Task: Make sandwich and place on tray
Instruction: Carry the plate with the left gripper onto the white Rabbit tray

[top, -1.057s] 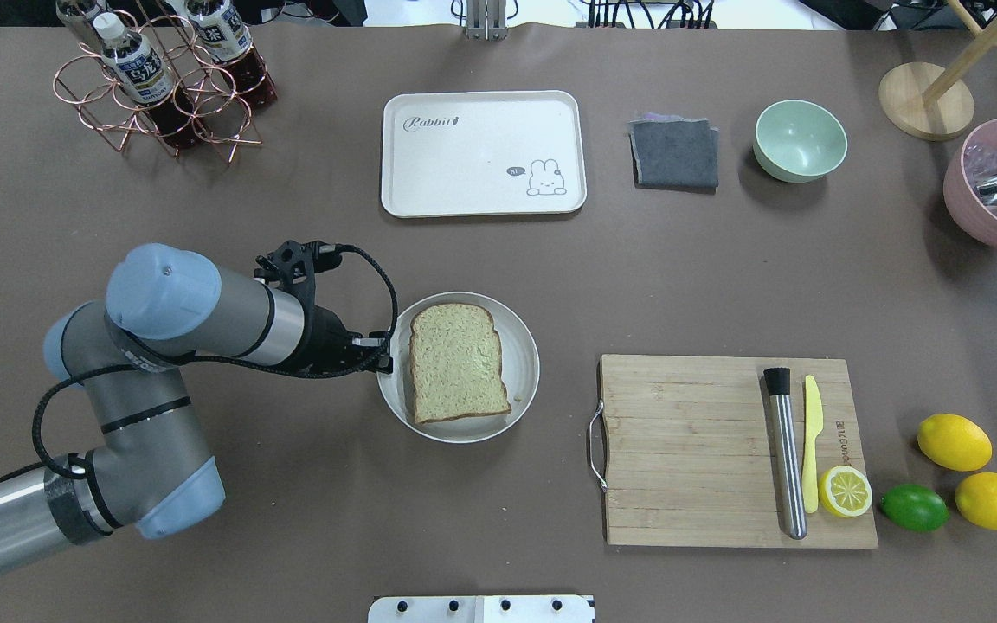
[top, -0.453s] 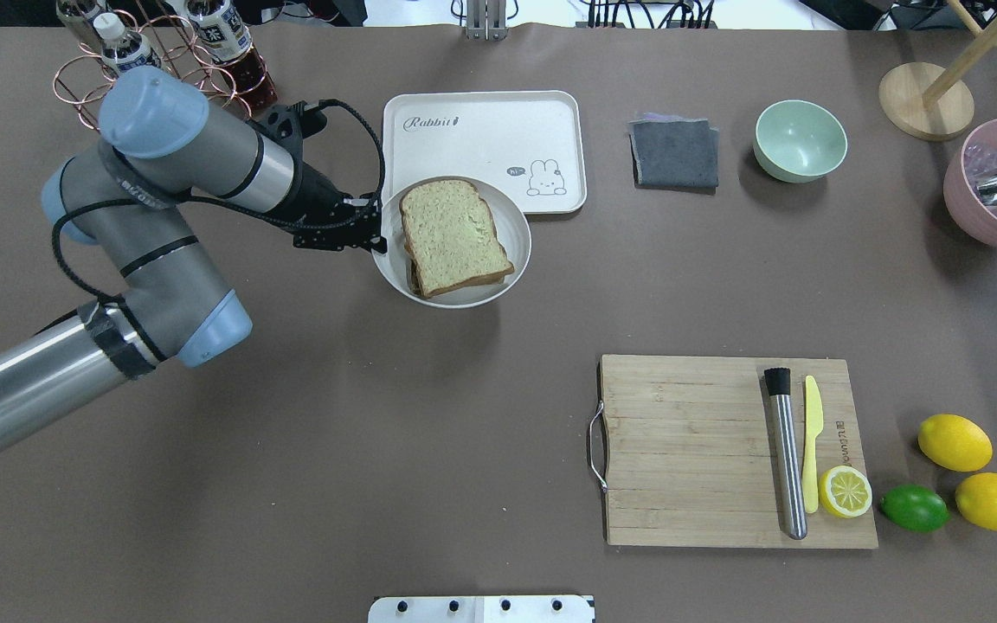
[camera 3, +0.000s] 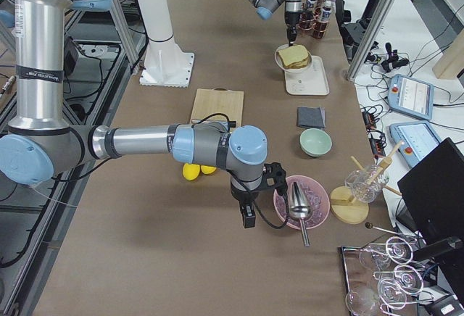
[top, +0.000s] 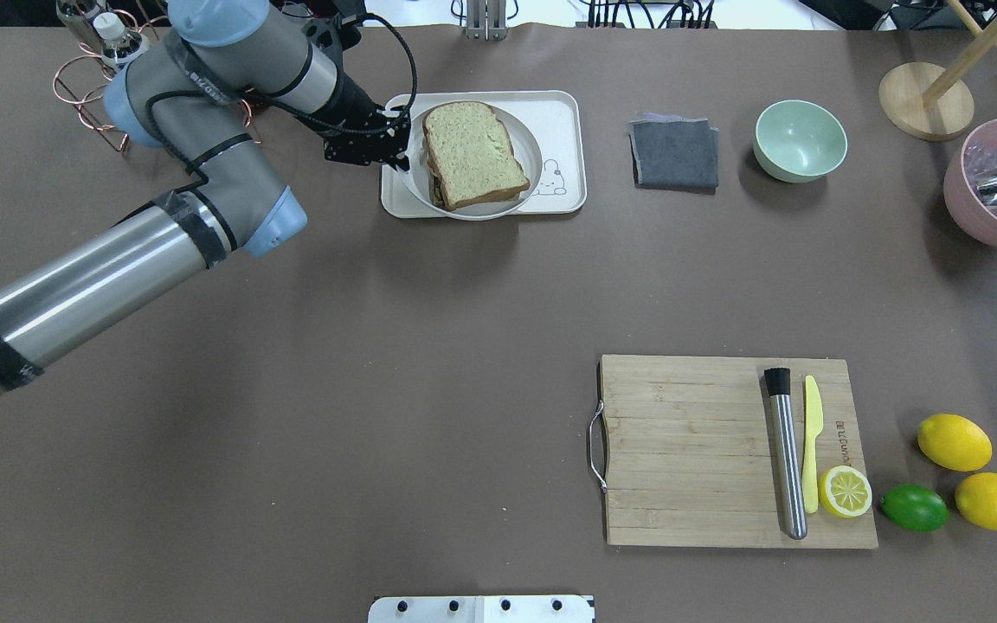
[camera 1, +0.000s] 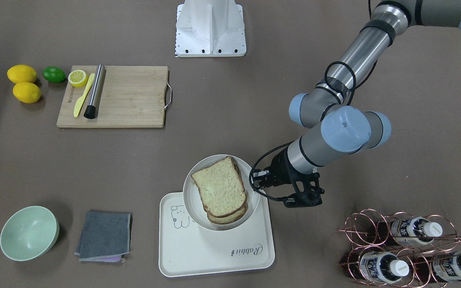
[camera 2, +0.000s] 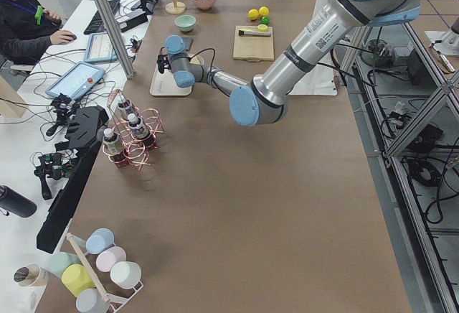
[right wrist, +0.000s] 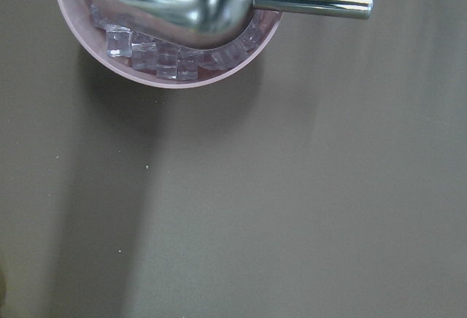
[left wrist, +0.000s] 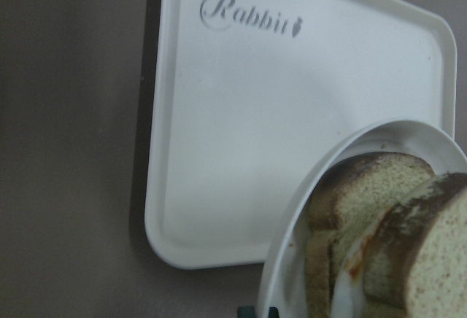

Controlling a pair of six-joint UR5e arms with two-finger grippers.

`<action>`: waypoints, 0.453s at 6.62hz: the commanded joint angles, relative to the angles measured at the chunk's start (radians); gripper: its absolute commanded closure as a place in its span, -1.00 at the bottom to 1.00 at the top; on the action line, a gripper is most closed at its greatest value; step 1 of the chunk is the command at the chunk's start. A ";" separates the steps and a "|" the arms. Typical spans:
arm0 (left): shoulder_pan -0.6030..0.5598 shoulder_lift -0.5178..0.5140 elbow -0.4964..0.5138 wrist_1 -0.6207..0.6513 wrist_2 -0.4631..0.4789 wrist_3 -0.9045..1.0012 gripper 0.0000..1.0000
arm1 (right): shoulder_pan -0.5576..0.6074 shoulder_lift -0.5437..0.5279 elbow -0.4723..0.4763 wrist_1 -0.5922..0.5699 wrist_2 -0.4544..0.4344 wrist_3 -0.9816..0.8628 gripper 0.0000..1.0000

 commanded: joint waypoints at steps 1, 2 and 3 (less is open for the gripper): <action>-0.034 -0.138 0.237 0.000 0.006 0.083 1.00 | 0.000 0.007 0.000 0.000 0.000 0.002 -1.00; -0.034 -0.198 0.318 0.001 0.041 0.091 1.00 | 0.000 0.015 -0.002 0.000 0.000 0.002 -1.00; -0.026 -0.203 0.322 0.001 0.054 0.091 1.00 | 0.000 0.015 -0.009 0.000 0.000 0.002 -1.00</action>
